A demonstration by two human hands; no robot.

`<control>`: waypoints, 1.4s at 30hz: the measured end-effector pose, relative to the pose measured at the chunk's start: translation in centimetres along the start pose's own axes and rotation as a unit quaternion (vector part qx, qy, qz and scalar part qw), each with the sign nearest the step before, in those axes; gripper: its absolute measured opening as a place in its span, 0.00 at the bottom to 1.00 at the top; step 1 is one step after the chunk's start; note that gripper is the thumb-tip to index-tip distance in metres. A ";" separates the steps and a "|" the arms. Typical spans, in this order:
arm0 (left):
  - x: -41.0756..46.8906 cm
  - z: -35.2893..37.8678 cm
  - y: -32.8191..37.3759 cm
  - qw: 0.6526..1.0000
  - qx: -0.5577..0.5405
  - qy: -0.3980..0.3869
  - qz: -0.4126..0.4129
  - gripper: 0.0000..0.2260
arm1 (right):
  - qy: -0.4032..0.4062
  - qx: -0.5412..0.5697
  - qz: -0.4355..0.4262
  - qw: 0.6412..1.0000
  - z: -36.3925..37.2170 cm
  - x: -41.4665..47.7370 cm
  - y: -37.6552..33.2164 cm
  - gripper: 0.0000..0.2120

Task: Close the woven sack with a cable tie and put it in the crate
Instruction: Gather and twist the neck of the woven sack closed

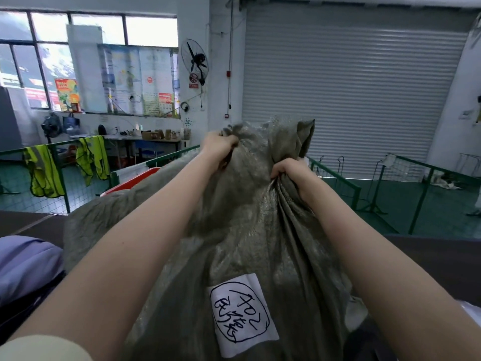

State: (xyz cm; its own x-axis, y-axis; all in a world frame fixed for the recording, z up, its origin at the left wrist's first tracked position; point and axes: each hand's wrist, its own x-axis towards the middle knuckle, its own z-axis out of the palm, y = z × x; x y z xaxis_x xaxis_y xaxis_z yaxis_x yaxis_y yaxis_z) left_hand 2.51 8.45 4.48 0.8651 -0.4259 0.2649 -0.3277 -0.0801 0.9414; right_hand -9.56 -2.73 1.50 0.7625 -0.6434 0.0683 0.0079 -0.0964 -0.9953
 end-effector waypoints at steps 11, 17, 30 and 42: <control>-4.4 2.8 6.1 0.956 -0.079 -0.262 0.104 0.07 | -0.125 0.034 0.004 0.992 3.1 -0.2 0.9 0.15; -1.9 0.7 5.1 0.963 0.166 0.028 0.209 0.12 | -0.038 0.074 -0.034 0.996 2.5 0.5 1.8 0.05; -1.3 -1.5 -1.0 0.955 0.085 -0.253 -0.131 0.11 | -0.036 0.110 -0.029 0.993 2.6 -0.2 1.3 0.20; -0.9 -0.2 2.1 0.991 0.018 -0.009 0.132 0.08 | -0.064 -0.013 -0.011 0.998 2.0 -1.0 1.2 0.04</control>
State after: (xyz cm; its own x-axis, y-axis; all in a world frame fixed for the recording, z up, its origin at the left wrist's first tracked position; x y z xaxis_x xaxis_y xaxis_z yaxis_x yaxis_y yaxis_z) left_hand 1.11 8.88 6.29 0.7404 -0.4525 0.4969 -0.5555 0.0041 0.8315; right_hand -9.03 -0.66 0.10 0.8388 -0.5387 0.0794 0.0105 -0.1298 -0.9915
